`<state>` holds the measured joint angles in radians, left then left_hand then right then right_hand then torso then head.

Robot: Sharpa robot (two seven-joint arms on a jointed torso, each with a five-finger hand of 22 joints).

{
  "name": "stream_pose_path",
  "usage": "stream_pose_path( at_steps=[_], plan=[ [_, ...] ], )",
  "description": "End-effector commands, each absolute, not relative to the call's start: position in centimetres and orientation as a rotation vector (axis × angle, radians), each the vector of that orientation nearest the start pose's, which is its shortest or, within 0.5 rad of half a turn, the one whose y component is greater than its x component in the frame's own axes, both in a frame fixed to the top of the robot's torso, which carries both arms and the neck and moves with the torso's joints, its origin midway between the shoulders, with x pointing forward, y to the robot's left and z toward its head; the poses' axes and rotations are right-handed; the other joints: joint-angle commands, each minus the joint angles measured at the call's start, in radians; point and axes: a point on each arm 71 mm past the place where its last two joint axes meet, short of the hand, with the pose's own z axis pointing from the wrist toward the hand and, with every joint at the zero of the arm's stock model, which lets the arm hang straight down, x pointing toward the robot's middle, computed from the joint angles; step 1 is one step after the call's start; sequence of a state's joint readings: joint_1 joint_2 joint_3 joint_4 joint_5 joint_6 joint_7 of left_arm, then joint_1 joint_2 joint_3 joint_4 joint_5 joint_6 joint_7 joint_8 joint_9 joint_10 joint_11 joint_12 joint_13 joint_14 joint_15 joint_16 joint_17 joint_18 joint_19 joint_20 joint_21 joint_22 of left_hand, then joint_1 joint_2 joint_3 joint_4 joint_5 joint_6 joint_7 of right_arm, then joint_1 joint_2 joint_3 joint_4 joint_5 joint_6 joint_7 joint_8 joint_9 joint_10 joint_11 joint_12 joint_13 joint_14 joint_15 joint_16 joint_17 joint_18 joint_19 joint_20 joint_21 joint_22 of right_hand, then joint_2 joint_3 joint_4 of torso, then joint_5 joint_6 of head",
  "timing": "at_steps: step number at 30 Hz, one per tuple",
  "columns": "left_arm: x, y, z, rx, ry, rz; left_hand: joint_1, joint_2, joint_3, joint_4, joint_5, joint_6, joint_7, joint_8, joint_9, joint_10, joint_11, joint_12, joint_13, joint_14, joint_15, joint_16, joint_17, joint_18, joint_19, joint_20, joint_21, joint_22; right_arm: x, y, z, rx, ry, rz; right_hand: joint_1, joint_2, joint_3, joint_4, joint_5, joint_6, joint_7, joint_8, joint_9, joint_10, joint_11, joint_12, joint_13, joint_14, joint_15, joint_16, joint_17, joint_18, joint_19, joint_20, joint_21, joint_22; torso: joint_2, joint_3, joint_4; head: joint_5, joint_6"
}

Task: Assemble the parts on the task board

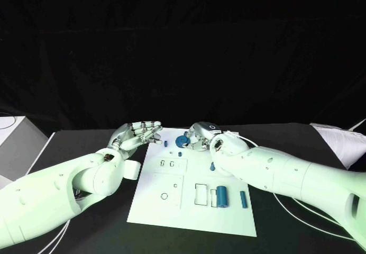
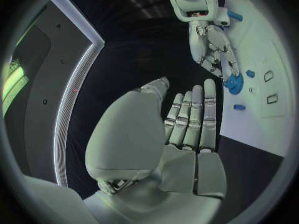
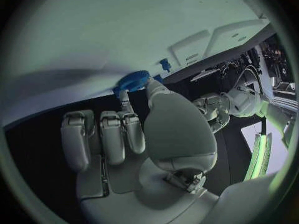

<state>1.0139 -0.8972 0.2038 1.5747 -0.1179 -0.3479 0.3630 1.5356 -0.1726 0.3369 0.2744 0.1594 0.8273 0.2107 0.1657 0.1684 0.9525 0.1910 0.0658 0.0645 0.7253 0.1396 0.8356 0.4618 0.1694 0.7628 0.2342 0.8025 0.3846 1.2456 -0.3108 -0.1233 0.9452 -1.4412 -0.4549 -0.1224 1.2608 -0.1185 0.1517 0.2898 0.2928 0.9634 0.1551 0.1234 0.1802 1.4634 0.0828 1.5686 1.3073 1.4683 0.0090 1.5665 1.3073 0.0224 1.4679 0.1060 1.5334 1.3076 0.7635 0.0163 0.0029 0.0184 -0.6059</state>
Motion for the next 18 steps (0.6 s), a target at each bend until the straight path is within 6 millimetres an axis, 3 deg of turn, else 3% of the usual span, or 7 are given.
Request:
stream_pose_path(
  at_steps=[1,4,10,14,18],
  plan=[
    [48.0,22.9,-17.2,-1.119,1.312,-1.551,0.004,0.0,-0.006,0.002,-0.003,-0.009,0.032,-0.004,-0.001,-0.006,0.003,0.002,0.001,-0.006,0.0,0.005,-0.002,0.012,-0.008,-0.002,0.003,0.001,56.5,-8.5,-20.1,-0.154,1.559,0.581,-0.013,0.017,0.022,-0.001,0.016,0.007,-0.002,0.008,0.0,0.107,-0.009,0.002,0.263,0.103,-0.009,0.004,0.263,-0.014,0.094,-0.008,0.003,0.247,0.001,0.0008,0.0001,0.0,-0.001],
    [48.0,22.9,-17.2,-1.119,1.312,-1.551,0.004,0.0,-0.006,0.002,-0.003,-0.009,0.032,-0.004,-0.001,-0.006,0.003,0.002,0.001,-0.006,0.0,0.005,-0.002,0.012,-0.008,-0.002,0.003,0.001,56.6,-8.7,-20.1,-0.149,1.556,0.579,-0.017,0.026,0.035,-0.001,0.025,0.007,-0.002,0.008,0.0,0.107,-0.009,0.002,0.263,0.103,-0.01,0.004,0.263,-0.014,0.094,-0.009,0.004,0.248,0.001,0.0005,0.0006,0.0,-0.001],
    [48.0,22.9,-17.2,-1.119,1.311,-1.549,0.002,0.0,-0.007,0.004,-0.003,-0.011,0.033,-0.005,-0.001,-0.008,0.003,0.001,0.0,-0.008,0.001,0.006,-0.003,0.012,-0.01,-0.001,0.004,0.001,56.6,-9.5,-20.0,-0.131,1.534,0.572,-0.024,0.02,0.044,-0.003,0.041,0.005,-0.001,0.008,-0.002,0.107,-0.009,0.002,0.263,0.103,-0.01,0.004,0.263,-0.014,0.094,-0.009,0.003,0.247,0.0,-0.0001,0.0,-0.001,0.0],
    [48.0,23.0,-17.2,-1.12,1.311,-1.547,0.002,0.0,-0.007,0.004,-0.003,-0.011,0.033,-0.005,-0.001,-0.008,0.003,0.001,0.0,-0.008,0.001,0.006,-0.003,0.012,-0.01,-0.001,0.004,0.001,56.3,-10.5,-19.5,-0.102,1.486,0.593,-0.018,0.005,0.056,-0.01,0.053,0.002,0.0,0.008,-0.003,0.107,-0.008,0.002,0.263,0.103,-0.009,0.004,0.263,-0.014,0.094,-0.009,0.003,0.247,-0.001,0.001,-0.0036,0.0,0.004],
    [48.0,23.3,-17.2,-1.121,1.309,-1.542,0.002,0.0,-0.007,0.004,-0.003,-0.011,0.033,-0.006,-0.002,-0.009,0.004,0.001,0.0,-0.008,0.001,0.006,-0.003,0.012,-0.011,-0.001,0.004,0.001,55.9,-11.8,-18.5,-0.056,1.428,0.652,0.013,-0.019,0.087,-0.031,0.048,-0.01,0.005,0.003,-0.007,0.107,-0.004,0.002,0.263,0.103,-0.007,0.004,0.263,-0.012,0.092,-0.007,-0.006,0.244,-0.002,0.0053,-0.0129,0.006,0.009]
  ],
)
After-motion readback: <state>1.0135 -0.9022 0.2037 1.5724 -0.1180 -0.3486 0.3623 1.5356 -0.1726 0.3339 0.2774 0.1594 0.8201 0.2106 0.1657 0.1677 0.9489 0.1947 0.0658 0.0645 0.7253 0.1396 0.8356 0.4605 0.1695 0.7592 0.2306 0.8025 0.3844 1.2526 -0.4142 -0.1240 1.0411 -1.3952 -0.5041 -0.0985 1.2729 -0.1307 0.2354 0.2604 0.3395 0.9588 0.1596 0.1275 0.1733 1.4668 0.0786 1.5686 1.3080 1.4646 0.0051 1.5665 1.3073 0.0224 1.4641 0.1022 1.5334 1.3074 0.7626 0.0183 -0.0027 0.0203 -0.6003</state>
